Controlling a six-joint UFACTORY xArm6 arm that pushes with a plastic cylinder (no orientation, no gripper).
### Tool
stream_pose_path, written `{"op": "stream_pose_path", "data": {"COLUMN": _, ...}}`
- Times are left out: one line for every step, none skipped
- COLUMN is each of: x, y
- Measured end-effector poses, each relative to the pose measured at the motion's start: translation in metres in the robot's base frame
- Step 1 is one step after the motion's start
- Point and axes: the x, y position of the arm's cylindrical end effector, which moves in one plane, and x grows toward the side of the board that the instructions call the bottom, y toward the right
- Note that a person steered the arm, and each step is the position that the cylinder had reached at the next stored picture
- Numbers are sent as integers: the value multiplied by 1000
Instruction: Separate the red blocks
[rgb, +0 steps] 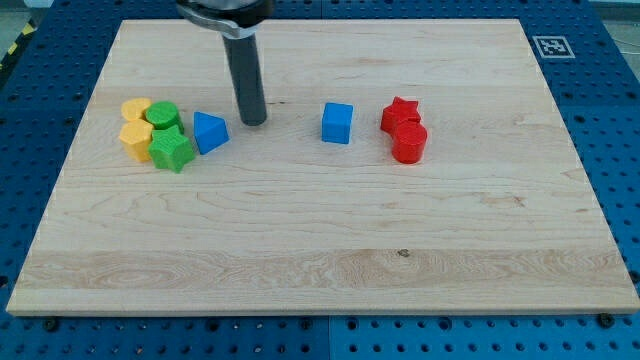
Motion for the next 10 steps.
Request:
{"op": "stream_pose_path", "data": {"x": 0, "y": 15}}
{"op": "stream_pose_path", "data": {"x": 0, "y": 15}}
{"op": "stream_pose_path", "data": {"x": -18, "y": 15}}
{"op": "stream_pose_path", "data": {"x": -46, "y": 15}}
{"op": "stream_pose_path", "data": {"x": -53, "y": 18}}
{"op": "stream_pose_path", "data": {"x": -53, "y": 21}}
{"op": "stream_pose_path", "data": {"x": -53, "y": 53}}
{"op": "stream_pose_path", "data": {"x": -52, "y": 76}}
{"op": "stream_pose_path", "data": {"x": -39, "y": 78}}
{"op": "stream_pose_path", "data": {"x": -38, "y": 78}}
